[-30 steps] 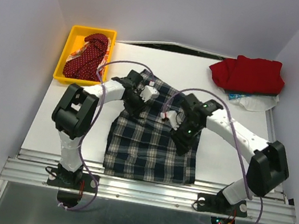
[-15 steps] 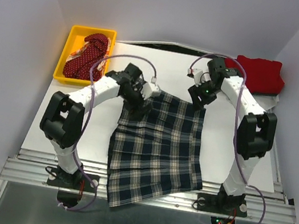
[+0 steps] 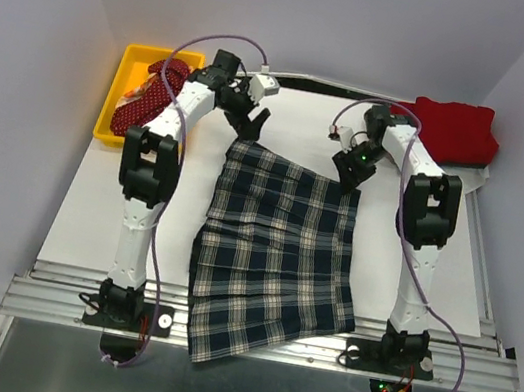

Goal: Fold and stack the skirts
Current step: Fold the skirt

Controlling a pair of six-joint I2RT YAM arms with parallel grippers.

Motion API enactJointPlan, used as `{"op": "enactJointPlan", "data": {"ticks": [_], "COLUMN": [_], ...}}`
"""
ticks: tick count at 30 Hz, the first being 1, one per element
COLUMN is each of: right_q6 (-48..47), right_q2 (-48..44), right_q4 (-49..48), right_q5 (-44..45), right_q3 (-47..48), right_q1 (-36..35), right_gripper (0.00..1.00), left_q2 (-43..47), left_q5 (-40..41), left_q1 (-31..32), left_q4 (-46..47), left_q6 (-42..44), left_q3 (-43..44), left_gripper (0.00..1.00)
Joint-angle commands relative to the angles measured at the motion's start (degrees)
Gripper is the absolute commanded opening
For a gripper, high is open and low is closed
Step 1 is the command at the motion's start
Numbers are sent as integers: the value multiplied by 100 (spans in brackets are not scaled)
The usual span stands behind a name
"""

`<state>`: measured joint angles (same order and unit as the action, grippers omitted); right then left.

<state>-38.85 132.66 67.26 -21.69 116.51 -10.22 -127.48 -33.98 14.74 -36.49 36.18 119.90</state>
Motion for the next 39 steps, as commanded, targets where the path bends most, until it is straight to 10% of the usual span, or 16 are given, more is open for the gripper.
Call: {"op": "enactJointPlan", "data": {"ticks": [1,13,17,20,30,39], "right_q6": [-395,-501,-466,-343,1019,1442], "right_q2": [119,146,120,23,22,33], "right_q4": [322,243,217,94,-1540,-2181], "right_q5": [-265,-265,-292,-292,674,1299], "right_q3": [-93,-550,-559,-629,-24,1578], "right_q1": [-50,-50,-50,-50,2,178], "right_gripper": [52,3,1,1,1,1], "left_q2": [-574,-770,-691,-585,-1384,-322], "left_q5": [-355,84,268,496,1577,1825], "left_q1": [2,29,90,90,-217,-332], "left_q4": [-614,-815,-1044,-1010,-290,1515], "left_q6": [240,995,1294,1286,-153,-718], "left_q3": [420,-414,-704,-889,2211,1897], "left_gripper": [99,97,67,0,0,0]}}
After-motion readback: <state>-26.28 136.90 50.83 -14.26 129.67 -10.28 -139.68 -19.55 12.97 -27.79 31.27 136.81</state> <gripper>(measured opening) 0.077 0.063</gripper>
